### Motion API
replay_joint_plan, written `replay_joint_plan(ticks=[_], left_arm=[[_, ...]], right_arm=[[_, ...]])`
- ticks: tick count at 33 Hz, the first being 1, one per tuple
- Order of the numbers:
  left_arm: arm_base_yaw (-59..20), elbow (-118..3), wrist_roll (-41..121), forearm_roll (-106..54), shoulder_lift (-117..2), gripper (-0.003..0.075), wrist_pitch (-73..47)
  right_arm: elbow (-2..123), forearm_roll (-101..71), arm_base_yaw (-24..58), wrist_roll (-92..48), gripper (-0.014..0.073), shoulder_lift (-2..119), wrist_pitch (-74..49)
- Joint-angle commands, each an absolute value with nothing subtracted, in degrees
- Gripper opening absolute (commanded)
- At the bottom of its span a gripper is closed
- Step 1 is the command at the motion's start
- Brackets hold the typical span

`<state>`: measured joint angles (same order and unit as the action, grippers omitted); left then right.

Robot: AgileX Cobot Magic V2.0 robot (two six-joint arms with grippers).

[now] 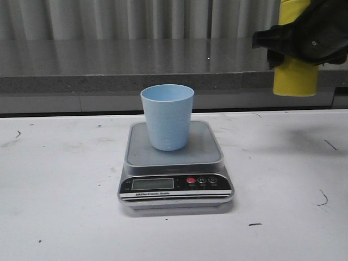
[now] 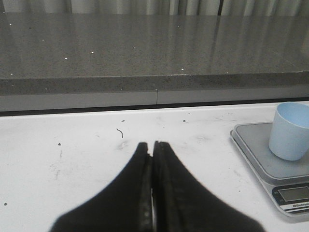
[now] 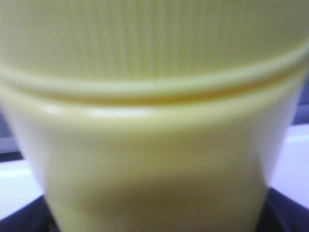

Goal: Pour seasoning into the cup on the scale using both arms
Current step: 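Turn the bottle upright and lower it back with the right gripper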

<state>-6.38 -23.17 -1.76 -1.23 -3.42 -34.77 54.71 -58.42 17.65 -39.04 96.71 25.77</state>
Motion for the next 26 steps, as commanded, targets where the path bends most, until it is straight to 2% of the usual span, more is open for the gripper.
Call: replay_joint_plan(ticks=[1, 6, 13, 20, 26], left_arm=[[-6.2, -24.6, -2.4, -1.7, -4.0, -0.002, -30.0], [-6.2, -24.6, -2.4, -1.7, -4.0, -0.002, -30.0], [-6.2, -24.6, -2.4, -1.7, -4.0, -0.002, -30.0], [-6.2, -24.6, -2.4, -1.7, -4.0, -0.002, -30.0], [-6.2, -24.6, -2.4, -1.7, -4.0, -0.002, -30.0]], right_arm=[[57.1, -52.6, 17.5, -36.5, 0.0083, 93.7, 25.6], [57.1, -45.6, 17.5, -36.4, 0.0083, 93.7, 22.3], [53.5, -45.4, 18.5, -34.7, 0.0083, 91.6, 22.3], [44.5, -39.4, 22.7, -25.4, 0.0083, 90.9, 35.7], [37.7, -24.3, 23.1, -8.2, 0.0083, 92.2, 46.1]])
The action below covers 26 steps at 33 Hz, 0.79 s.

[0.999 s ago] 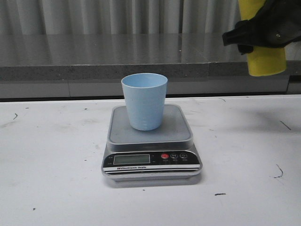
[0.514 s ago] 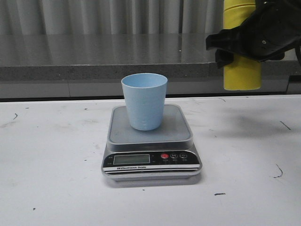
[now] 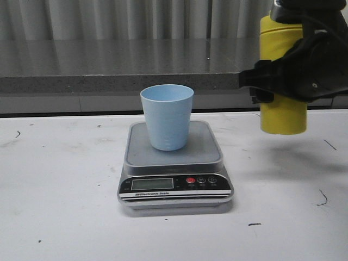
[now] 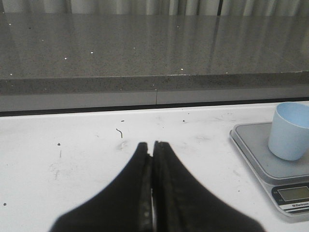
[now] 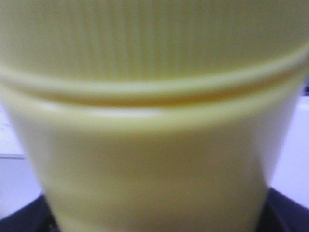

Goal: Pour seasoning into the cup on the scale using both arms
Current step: 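Turn the bottle upright and lower it back with the right gripper, then set the bottle down on the table with the right gripper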

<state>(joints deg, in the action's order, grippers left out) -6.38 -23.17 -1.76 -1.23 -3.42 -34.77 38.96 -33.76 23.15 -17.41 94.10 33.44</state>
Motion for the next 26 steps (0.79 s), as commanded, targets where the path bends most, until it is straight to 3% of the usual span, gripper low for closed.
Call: replay_joint_plan(ticks=[1, 10, 26], left_arm=[[-6.2, -24.6, -2.4, -1.7, -4.0, -0.002, -30.0], [-6.2, -24.6, -2.4, -1.7, -4.0, -0.002, -30.0], [-6.2, -24.6, -2.4, -1.7, -4.0, -0.002, -30.0]], right_arm=[[37.1, -22.5, 22.9, -4.7, 0.0083, 92.8, 49.1], [35.5, -21.4, 22.9, -0.4, 0.0087, 100.6, 60.3], [34.9, -21.4, 22.9, -0.4, 0.0087, 104.2, 62.9]])
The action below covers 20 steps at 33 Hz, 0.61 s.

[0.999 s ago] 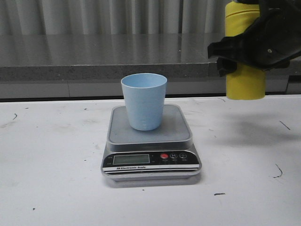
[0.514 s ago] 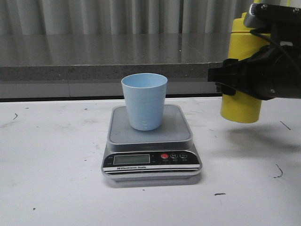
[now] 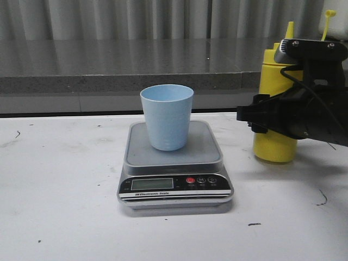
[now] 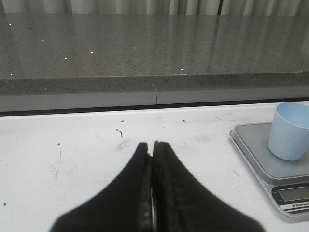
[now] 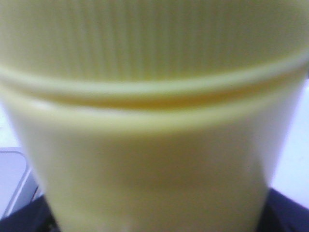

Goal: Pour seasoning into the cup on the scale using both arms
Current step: 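Set the bottle down on the table with the right gripper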

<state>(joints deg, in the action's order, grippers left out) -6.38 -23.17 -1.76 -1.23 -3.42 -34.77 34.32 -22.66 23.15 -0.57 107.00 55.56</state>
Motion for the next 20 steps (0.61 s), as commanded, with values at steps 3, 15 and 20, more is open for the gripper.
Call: replay_joint_plan(ticks=[3, 15, 20], left_arm=[[-6.2, -24.6, -2.4, -1.7, -4.0, -0.002, -30.0], [-6.2, -24.6, -2.4, -1.7, -4.0, -0.002, -30.0], [-6.2, -24.6, -2.4, -1.7, -4.0, -0.002, -30.0]], right_arm=[[34.1, -21.4, 22.9, -0.4, 0.0103, 104.2, 62.4], [32.2, -21.4, 22.9, -0.4, 0.0547, 104.2, 62.5], [32.1, -21.4, 23.1, -0.4, 0.0609, 104.2, 62.8]])
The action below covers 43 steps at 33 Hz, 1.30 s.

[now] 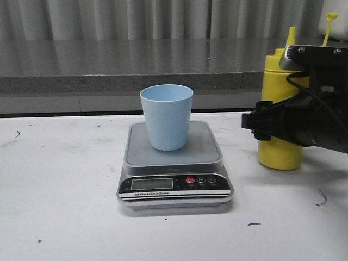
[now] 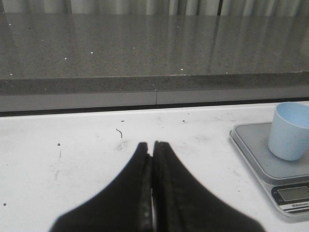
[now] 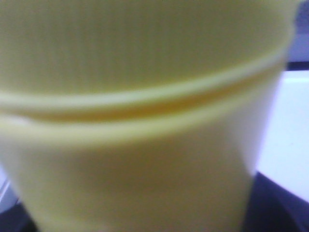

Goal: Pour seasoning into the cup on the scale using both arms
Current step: 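Set the bottle down on the table with the right gripper, then open the right gripper and pull it back from the bottle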

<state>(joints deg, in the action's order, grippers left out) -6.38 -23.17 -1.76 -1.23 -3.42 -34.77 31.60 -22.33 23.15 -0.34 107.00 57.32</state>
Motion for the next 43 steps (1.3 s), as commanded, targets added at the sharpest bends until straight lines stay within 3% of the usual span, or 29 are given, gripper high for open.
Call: replay_joint_plan(ticks=[1, 19, 43], left_arm=[[-6.2, -24.6, -2.4, -1.7, -4.0, -0.002, -30.0], [-6.2, -24.6, -2.4, -1.7, -4.0, -0.002, -30.0], [-6.2, -24.6, -2.4, -1.7, -4.0, -0.002, -30.0]], right_arm=[[31.9, -21.4, 23.1, -0.4, 0.0609, 104.1, 62.8], [22.5, -20.7, 23.1, -0.4, 0.0609, 103.3, 73.7], [9.1, -15.8, 23.1, 0.9, 0.0598, 103.3, 73.7]])
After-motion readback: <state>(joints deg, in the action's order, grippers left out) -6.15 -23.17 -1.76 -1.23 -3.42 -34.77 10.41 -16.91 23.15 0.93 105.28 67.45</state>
